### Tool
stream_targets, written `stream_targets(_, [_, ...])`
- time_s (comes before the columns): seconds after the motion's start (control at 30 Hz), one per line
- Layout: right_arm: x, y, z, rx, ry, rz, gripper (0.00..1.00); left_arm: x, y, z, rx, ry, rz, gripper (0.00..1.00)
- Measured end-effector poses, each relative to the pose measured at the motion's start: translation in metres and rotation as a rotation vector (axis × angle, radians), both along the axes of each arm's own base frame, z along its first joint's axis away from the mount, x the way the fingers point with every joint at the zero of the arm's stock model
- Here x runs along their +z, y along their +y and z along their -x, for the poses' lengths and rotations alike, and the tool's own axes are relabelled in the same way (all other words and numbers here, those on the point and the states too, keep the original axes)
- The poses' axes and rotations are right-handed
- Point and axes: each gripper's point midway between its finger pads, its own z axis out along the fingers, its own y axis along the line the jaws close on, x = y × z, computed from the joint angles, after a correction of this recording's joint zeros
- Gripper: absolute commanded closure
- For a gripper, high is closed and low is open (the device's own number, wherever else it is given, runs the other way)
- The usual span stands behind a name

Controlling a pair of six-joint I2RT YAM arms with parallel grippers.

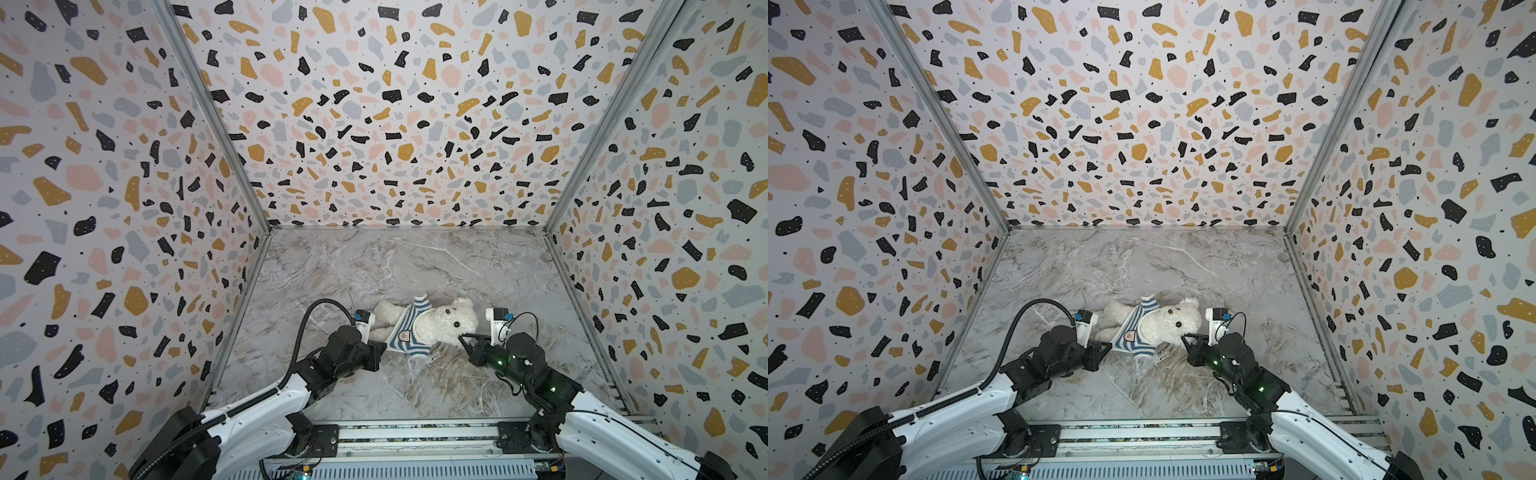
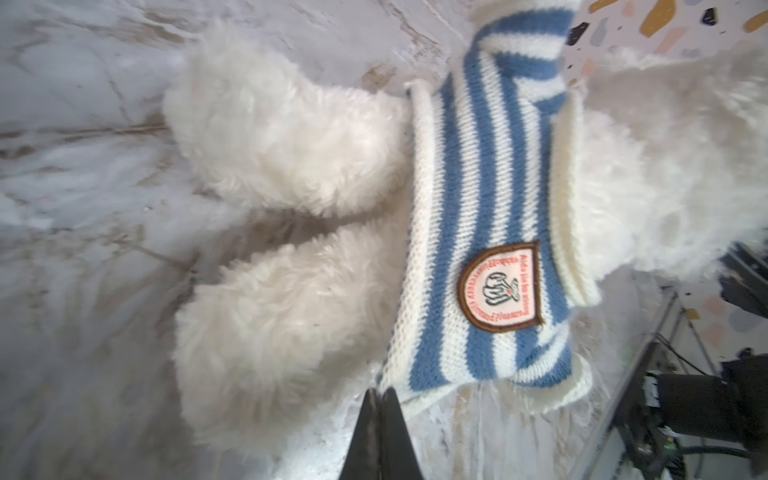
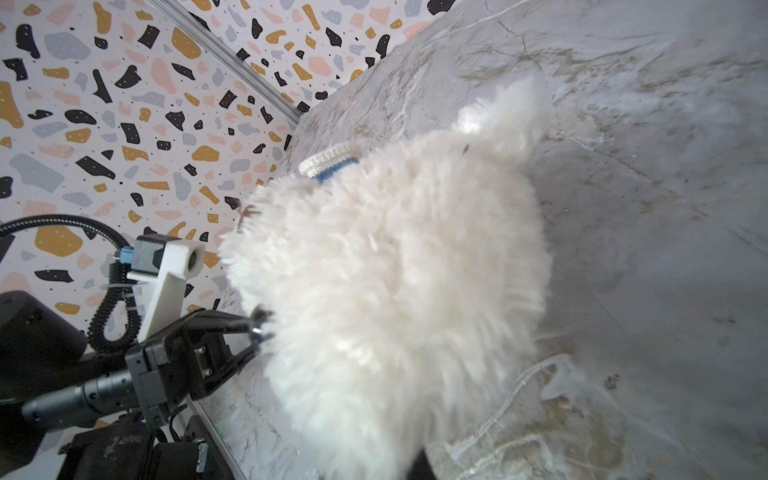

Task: Dress the teddy bear

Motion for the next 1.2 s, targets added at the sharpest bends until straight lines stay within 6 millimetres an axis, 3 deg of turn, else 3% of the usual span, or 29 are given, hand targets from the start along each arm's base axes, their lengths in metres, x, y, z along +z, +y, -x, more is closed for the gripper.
stream_targets(0.2, [0.011, 0.014, -0.015, -0.057, 0.153, -0.038, 1.00, 0.024, -0.009, 0.001, -0.035, -0.040, 0.078, 0.59])
stream_targets(0.4, [0.001, 0.030, -0.009, -0.062, 0.273, -0.082, 1.00, 0.033, -0.004, -0.002, -0.015, -0.083, 0.063, 0.36])
stream_targets(0.57, [0.000, 0.032, -0.007, -0.077, 0.303, -0.107, 1.00, 0.042, -0.001, -0.007, 0.019, -0.124, 0.094, 0.37])
stream_targets(0.77, [0.000, 0.033, -0.007, -0.085, 0.314, -0.115, 1.00, 0.026, -0.013, -0.004, 0.020, -0.093, 0.140, 0.36])
stream_targets(0.9, [0.003, 0.035, -0.007, -0.080, 0.312, -0.116, 1.00, 0.032, -0.021, -0.009, 0.025, -0.107, 0.178, 0.35])
stream_targets(1.07, [0.013, 0.038, -0.009, -0.070, 0.298, -0.132, 1.00, 0.026, -0.023, -0.024, 0.085, -0.094, 0.169, 0.61])
stream_targets(1.2, [0.019, 0.041, -0.008, -0.058, 0.294, -0.138, 1.00, 0.013, -0.025, -0.032, 0.114, -0.062, 0.165, 0.64])
